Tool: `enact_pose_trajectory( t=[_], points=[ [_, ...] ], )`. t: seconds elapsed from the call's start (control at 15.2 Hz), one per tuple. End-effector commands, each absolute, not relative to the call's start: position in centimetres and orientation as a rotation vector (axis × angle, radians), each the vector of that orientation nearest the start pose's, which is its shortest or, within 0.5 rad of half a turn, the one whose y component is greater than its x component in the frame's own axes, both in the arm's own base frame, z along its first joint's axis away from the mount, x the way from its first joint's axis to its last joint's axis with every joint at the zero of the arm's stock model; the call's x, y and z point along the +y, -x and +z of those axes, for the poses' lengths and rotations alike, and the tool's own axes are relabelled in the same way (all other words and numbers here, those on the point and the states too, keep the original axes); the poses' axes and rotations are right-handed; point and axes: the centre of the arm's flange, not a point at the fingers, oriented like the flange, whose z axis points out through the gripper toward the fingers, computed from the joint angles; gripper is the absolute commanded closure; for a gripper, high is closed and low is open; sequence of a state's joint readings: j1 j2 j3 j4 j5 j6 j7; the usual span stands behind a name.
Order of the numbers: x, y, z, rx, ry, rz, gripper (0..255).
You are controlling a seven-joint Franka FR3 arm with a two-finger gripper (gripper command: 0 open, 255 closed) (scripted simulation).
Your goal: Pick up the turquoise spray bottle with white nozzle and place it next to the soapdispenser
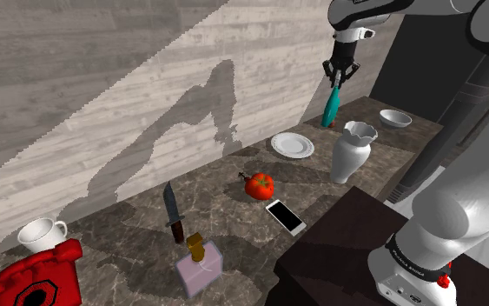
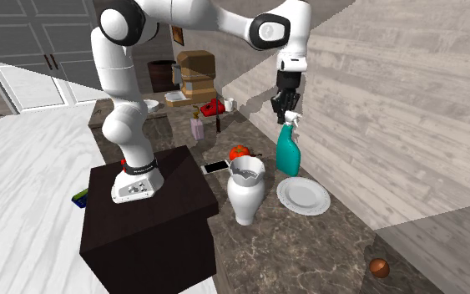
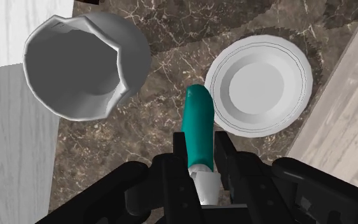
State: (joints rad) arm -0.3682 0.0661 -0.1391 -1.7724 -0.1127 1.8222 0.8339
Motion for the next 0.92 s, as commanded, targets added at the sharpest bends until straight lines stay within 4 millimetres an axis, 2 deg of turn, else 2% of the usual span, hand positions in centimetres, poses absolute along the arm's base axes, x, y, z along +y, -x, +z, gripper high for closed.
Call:
enact_pose_trajectory(
  t=[0.0, 0.86],
  points=[
    [-28.9, -50.3, 52.4, 1.989, 2.584, -0.006, 255],
    [-28.9, -50.3, 59.3, 1.989, 2.584, -0.006, 255]
  ],
)
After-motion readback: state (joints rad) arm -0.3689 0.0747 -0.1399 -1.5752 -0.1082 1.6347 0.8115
